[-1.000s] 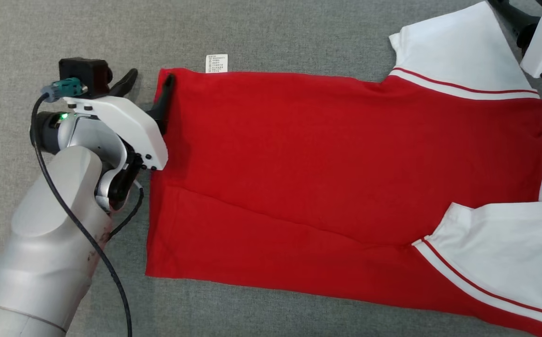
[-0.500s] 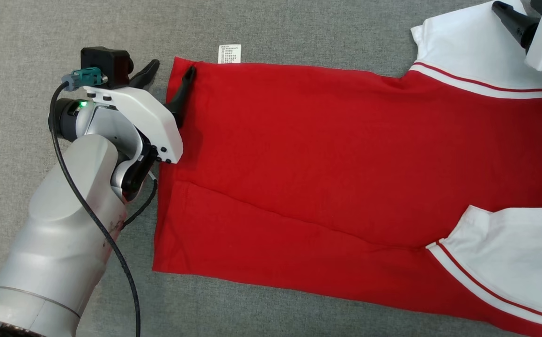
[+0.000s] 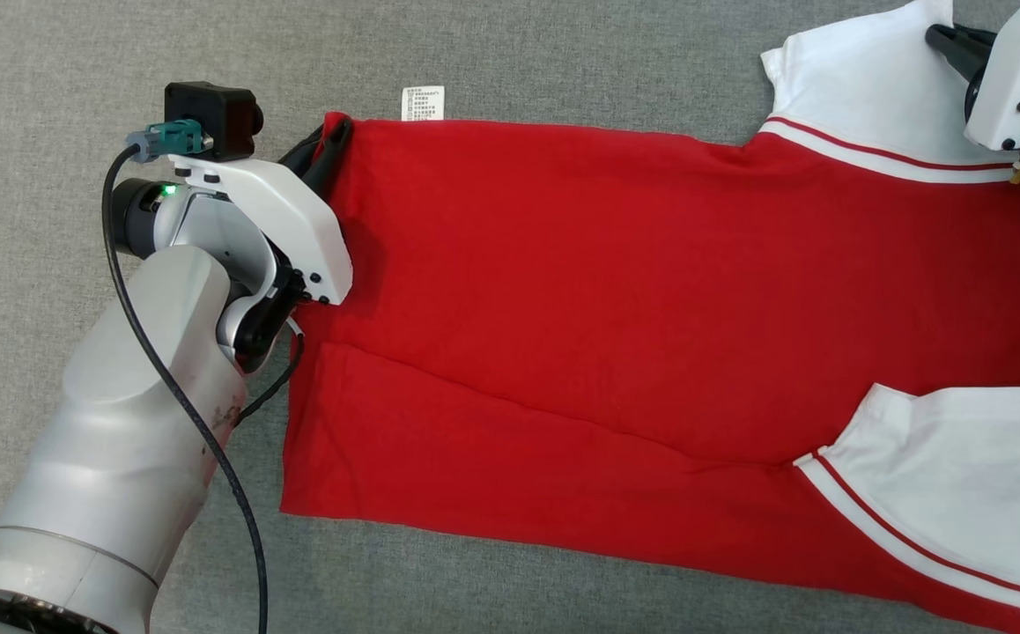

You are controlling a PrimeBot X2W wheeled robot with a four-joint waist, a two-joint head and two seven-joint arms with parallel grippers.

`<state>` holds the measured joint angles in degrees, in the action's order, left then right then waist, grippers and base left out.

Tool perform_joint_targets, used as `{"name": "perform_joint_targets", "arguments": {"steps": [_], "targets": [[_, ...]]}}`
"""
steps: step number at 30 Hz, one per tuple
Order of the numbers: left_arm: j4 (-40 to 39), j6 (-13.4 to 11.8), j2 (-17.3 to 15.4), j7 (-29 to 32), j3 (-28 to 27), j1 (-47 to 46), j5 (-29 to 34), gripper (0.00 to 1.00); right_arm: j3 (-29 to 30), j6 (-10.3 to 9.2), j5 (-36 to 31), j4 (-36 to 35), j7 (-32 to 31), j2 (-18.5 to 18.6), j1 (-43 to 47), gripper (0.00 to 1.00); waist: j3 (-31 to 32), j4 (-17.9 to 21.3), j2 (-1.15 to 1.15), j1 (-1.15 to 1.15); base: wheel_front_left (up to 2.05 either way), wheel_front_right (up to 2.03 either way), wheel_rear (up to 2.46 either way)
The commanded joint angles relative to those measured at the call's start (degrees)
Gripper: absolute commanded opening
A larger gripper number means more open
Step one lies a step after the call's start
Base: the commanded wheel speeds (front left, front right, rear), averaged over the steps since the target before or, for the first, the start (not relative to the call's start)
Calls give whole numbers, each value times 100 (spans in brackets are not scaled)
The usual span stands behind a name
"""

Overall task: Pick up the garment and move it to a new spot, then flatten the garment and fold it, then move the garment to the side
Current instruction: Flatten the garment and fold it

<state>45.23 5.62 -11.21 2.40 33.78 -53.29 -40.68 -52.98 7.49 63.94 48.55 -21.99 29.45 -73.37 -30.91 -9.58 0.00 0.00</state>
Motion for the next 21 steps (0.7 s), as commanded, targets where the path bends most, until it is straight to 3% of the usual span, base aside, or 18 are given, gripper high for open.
{"name": "perform_joint_targets", "arguments": {"steps": [1, 21], "targets": [[76, 22, -34, -19, 15, -29, -20, 0, -60, 1, 34, -44, 90, 72, 28, 0, 15, -3, 0, 0, 0, 0, 0], [-51, 133, -185, -433, 144, 351, -158, 0, -611, 1, 519, -595, 1178, 295, 328, 0, 541, 146, 0, 0, 0, 0, 0]]}}
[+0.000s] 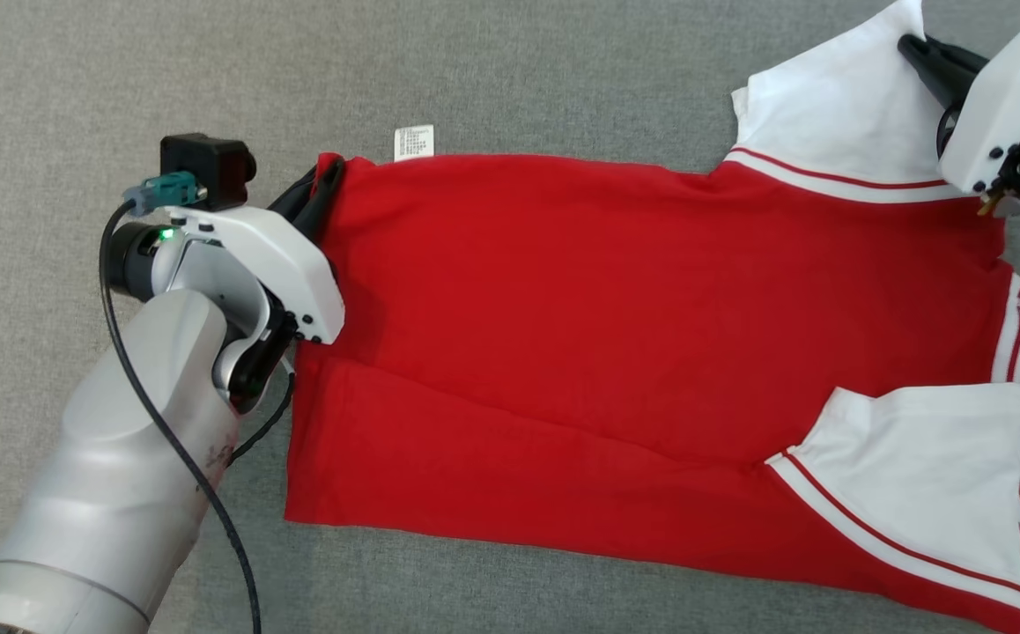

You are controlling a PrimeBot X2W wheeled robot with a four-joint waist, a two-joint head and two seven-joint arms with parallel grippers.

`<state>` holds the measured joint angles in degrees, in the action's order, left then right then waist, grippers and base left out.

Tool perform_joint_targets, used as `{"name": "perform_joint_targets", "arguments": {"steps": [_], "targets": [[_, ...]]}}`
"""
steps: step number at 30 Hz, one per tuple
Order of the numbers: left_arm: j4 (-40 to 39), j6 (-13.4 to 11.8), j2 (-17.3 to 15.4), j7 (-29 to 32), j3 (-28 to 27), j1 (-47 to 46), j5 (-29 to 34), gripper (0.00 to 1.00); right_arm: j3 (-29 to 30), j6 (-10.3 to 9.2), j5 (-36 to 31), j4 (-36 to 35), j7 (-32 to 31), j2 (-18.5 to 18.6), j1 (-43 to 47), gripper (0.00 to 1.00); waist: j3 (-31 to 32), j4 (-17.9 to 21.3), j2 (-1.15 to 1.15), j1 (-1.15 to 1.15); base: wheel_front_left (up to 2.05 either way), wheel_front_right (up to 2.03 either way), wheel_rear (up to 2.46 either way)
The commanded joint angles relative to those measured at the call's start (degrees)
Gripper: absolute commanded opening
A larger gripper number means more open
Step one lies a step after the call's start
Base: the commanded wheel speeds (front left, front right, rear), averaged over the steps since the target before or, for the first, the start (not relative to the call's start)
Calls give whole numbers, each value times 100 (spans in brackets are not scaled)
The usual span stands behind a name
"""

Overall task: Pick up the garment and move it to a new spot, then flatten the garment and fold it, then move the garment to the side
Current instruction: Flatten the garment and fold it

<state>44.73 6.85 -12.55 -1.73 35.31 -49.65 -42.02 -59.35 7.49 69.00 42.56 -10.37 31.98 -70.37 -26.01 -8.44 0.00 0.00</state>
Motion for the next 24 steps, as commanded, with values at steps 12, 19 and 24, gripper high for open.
{"name": "perform_joint_targets", "arguments": {"steps": [12, 19, 24], "targets": [[-405, -97, -442, -125, -44, 777, -163, 0, -577, 1, 477, -612, 591, 347, 731, 0, 714, 191, 0, 0, 0, 0, 0], [-490, -226, -579, -167, -93, 1068, -239, 0, -852, 0, 683, -630, 828, 423, 922, 0, 935, 260, 0, 0, 0, 0, 0], [-585, -248, -605, -192, -55, 1234, -261, 0, -978, 0, 811, -743, 1087, 497, 1089, 0, 1098, 292, 0, 0, 0, 0, 0]]}}
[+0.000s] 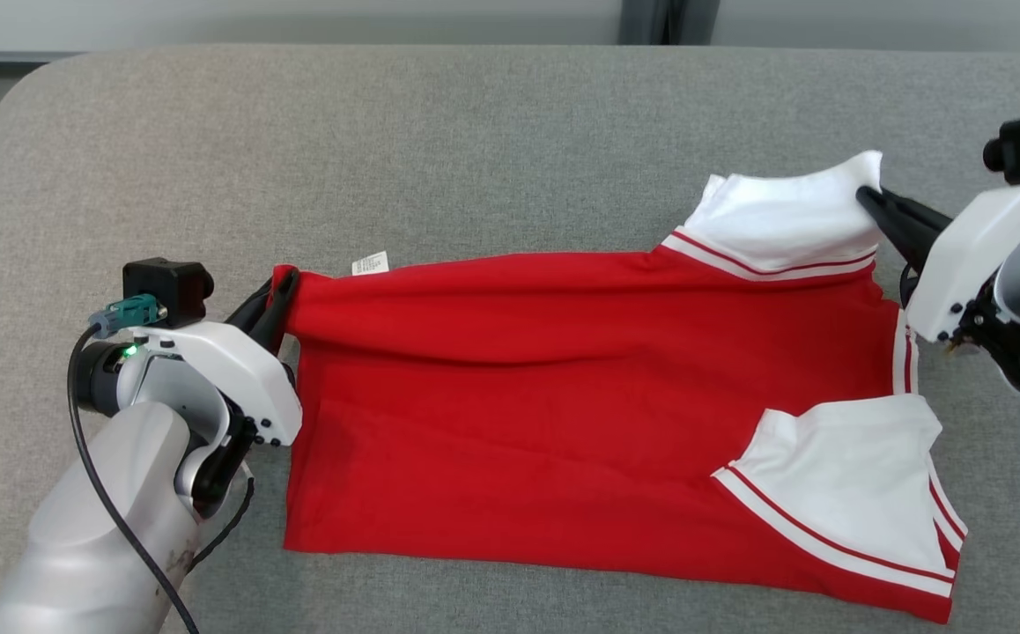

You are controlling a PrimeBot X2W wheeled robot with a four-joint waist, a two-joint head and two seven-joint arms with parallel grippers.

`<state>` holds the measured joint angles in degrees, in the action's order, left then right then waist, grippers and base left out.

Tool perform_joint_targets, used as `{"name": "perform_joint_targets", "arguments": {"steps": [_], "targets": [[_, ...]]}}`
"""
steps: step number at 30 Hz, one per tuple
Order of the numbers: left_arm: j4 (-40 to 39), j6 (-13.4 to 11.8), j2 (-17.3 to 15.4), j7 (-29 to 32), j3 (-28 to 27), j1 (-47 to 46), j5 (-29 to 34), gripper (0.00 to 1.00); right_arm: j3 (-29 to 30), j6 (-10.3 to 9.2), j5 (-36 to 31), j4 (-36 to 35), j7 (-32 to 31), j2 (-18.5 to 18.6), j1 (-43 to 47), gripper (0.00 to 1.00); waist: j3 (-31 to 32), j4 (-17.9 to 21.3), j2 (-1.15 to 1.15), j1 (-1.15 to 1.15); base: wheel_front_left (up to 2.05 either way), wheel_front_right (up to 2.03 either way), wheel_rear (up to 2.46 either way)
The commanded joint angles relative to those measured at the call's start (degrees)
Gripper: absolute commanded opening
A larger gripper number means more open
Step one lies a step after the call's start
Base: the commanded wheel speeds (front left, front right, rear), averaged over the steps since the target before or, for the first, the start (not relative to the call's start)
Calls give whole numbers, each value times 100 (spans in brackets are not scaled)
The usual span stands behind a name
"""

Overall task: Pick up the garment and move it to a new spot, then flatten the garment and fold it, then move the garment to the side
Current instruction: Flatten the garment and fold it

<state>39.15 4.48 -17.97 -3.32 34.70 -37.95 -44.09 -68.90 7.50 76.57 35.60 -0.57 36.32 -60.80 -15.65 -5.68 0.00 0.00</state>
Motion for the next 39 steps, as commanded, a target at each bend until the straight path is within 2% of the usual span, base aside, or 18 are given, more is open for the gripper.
{"name": "perform_joint_targets", "arguments": {"steps": [1, 9, 20, 39], "targets": [[-46, -12, -74, -40, 11, 118, -55, 0, -39, -1, 90, -85, 173, 103, 165, 0, 91, 22, 0, 0, 0, 0, 0], [-173, 9, -212, -169, 79, 413, 11, 0, -173, -1, 245, -408, 566, 244, 559, 0, 242, 113, 0, 0, 0, 0, 0], [-374, -98, -373, -135, 156, 902, -59, 0, -309, -1, 470, -796, 916, 311, 1176, 0, 545, 261, 0, 0, 0, 0, 0], [-644, -272, -482, -63, 239, 1440, -177, 0, -401, -1, 691, -1263, 1167, 424, 1971, 0, 892, 310, 0, 0, 0, 0, 0]]}}
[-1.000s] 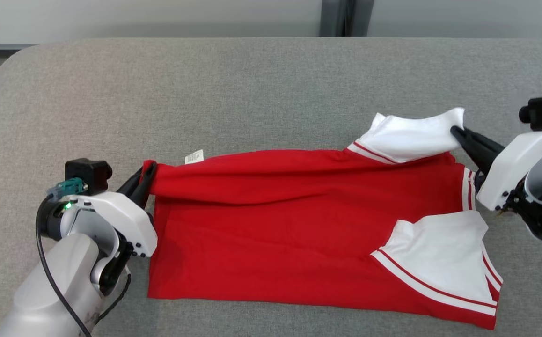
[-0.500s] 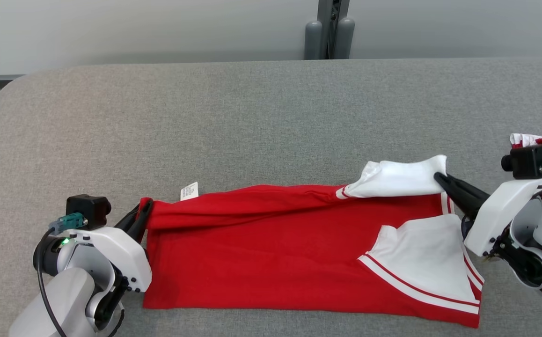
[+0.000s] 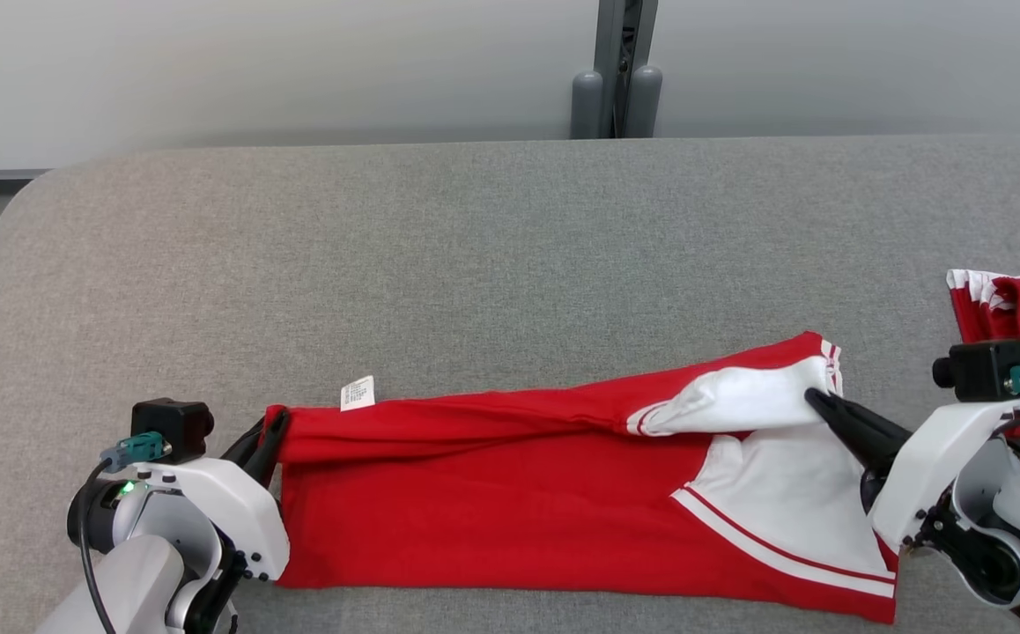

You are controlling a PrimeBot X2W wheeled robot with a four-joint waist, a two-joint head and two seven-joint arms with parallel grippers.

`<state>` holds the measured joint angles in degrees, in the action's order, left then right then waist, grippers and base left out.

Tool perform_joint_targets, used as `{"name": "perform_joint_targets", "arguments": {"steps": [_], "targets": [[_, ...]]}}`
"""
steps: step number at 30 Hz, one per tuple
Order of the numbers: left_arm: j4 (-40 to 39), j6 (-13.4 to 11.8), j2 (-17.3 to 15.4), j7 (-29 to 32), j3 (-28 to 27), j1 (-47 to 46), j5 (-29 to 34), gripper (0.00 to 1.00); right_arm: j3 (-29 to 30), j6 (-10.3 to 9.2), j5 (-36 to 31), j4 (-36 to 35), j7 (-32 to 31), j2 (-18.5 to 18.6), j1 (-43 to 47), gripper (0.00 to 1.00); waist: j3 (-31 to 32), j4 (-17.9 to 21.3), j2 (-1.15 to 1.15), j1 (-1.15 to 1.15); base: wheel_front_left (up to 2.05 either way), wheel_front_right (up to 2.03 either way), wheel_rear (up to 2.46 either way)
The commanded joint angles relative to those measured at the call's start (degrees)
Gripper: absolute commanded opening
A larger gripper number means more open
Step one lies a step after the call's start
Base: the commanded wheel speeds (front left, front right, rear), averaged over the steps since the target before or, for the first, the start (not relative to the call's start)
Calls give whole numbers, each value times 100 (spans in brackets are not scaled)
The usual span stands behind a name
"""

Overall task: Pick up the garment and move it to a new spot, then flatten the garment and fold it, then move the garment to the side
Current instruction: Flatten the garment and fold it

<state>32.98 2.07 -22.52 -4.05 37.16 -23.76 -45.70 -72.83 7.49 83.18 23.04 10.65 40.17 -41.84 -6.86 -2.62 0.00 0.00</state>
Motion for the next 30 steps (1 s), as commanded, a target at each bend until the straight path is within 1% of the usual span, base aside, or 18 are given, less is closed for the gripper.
{"name": "perform_joint_targets", "arguments": {"steps": [1, 6, 8, 13, 14, 15, 16, 17, 18, 19, 20, 30], "targets": [[-46, -59, -17, 20, 1, 46, -12, 0, -5, 0, 45, -45, 63, 48, 107, 0, 27, 4, 0, 0, 0, 0, 0], [-71, -88, -59, 50, 24, 133, -39, 0, -14, 0, 92, -122, 72, 101, 288, 0, 79, 23, 0, 0, 0, 0, 0], [-128, -123, -64, 84, 31, 183, -70, 0, -19, 1, 74, -62, 42, 85, 367, 0, 102, 37, 0, 0, 0, 0, 0], [-110, -100, -88, 134, 46, 233, -104, 0, -26, 1, 21, 31, 16, 29, 400, 0, 109, 31, 0, 0, 0, 0, 0], [-92, -116, -80, 159, 41, 237, -133, 3, -24, 1, 19, 74, -2, 26, 420, 0, 111, 25, 0, 0, 0, 0, 0], [-76, -132, -70, 196, 43, 236, -152, 13, -27, 0, 30, 111, -27, 17, 448, 4, 111, 18, 0, 0, 0, 0, 0], [-69, -131, -63, 213, 44, 227, -163, 38, -29, 0, 43, 132, -50, 7, 473, 18, 112, 10, 0, 0, 0, 0, 0], [-53, -140, -56, 229, 51, 229, -177, 78, -31, 1, 57, 146, -61, -7, 494, 41, 113, 4, 0, 0, 0, 0, 0], [-18, -140, -41, 276, 65, 246, -202, 91, -34, 0, 81, 160, -99, -23, 511, 59, 115, -2, 0, 0, 0, 0, 0], [0, -135, -35, 292, 79, 256, -198, 100, -37, 0, 88, 171, -116, -34, 514, 93, 118, -5, 0, 0, 0, 0, 0], [11, -133, -35, 309, 82, 254, -202, 100, -36, 0, 98, 180, -139, -42, 509, 100, 119, -6, 0, 0, 0, 0, 0], [113, -137, -57, 310, 116, 323, -263, 100, -45, 0, 130, 69, -323, -4, 720, 100, 186, 12, 0, 0, 0, 0, 0]]}}
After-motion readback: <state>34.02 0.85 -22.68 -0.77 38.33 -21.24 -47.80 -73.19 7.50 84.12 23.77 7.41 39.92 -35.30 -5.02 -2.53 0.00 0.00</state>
